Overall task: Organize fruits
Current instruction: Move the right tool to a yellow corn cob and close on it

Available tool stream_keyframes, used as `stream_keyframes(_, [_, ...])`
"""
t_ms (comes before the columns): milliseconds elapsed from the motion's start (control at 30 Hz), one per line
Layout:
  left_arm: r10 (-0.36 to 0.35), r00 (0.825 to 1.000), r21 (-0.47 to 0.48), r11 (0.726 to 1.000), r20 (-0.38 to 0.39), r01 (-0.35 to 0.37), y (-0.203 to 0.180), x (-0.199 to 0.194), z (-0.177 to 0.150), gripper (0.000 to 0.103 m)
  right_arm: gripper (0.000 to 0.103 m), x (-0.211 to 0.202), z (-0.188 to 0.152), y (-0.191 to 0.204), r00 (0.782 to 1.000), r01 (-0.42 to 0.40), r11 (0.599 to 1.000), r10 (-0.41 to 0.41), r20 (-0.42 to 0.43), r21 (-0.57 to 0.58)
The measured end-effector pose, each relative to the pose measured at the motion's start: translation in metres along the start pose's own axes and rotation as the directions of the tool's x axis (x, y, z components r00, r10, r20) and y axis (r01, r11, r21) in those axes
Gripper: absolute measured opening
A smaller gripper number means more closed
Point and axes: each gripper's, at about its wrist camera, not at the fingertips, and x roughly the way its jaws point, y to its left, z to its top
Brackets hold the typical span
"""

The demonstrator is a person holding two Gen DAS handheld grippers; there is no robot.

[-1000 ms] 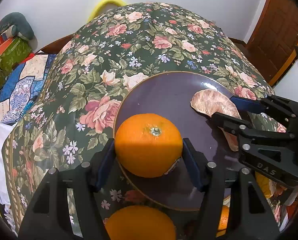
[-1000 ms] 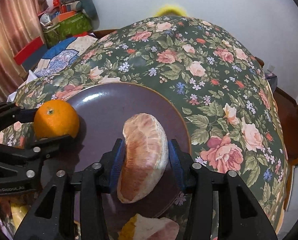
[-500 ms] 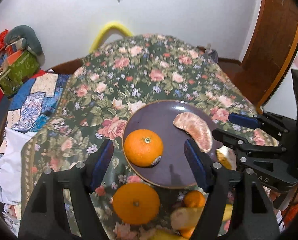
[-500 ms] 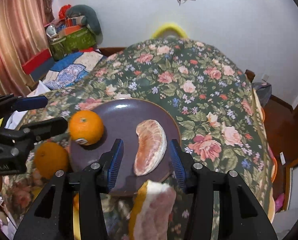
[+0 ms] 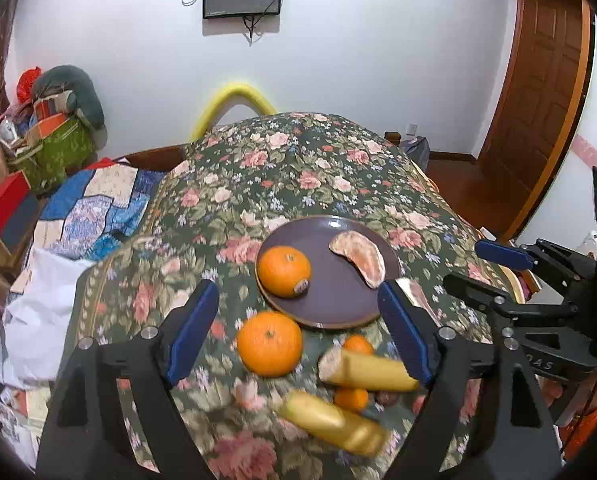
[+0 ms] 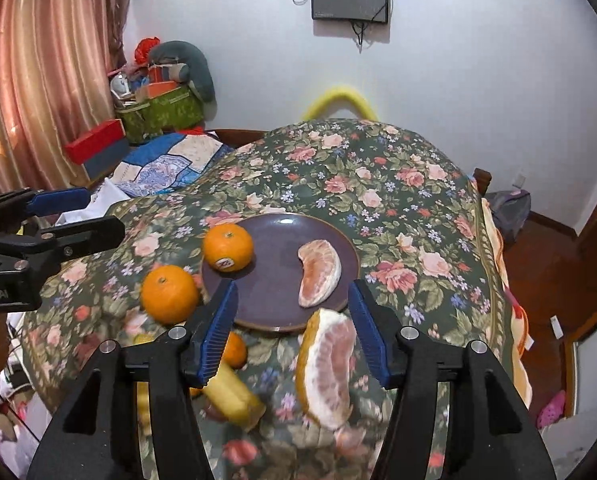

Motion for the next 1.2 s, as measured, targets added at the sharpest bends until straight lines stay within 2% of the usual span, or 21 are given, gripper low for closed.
stream_keyframes(133, [-0.001, 0.999, -0.012, 1.000, -0.035, 0.001, -0.003, -0.003, -0.023, 0.084, 0.060, -0.012, -0.016, 0.007, 1.000, -0.016, 1.000, 0.016, 0.011, 0.000])
stream_keyframes(300, [-0.020, 0.996, -0.025, 1.000, -0.089, 0.018, -0.009, 0.004, -0.053, 0.086, 0.060, -0.013, -0.037, 0.016, 1.000, -0.027, 1.000, 0.027, -0.013, -0.009])
stream_keyframes(633, [-0.045, 0.978, -0.069, 0.997, -0.201, 0.032, -0.023, 0.038, -0.102, 0.086, 0.060, 0.010, -0.070, 0.012, 0.996, -0.027, 0.999, 0.029, -0.085, 0.016])
stream_keyframes(833, [-0.073, 0.966, -0.140, 0.989, -0.248, 0.038, -0.022, 0.054, -0.122, 0.089, 0.060, 0.028, -0.081, 0.011, 0.988, -0.074, 0.997, 0.075, -0.134, 0.019])
stream_keyframes(1100, [-0.097, 0.968, -0.177, 0.983, -0.229, 0.056, -0.016, 0.057, -0.129, 0.095, 0.059, 0.048, -0.079, 0.019, 0.980, -0.117, 0.993, 0.113, -0.161, -0.010])
stream_keyframes(1200, [-0.110, 0.969, -0.160, 0.984, -0.220, 0.076, -0.014, 0.057, -0.132, 0.097, 0.059, 0.059, -0.076, 0.022, 0.969, -0.168, 0.986, 0.163, -0.186, -0.011])
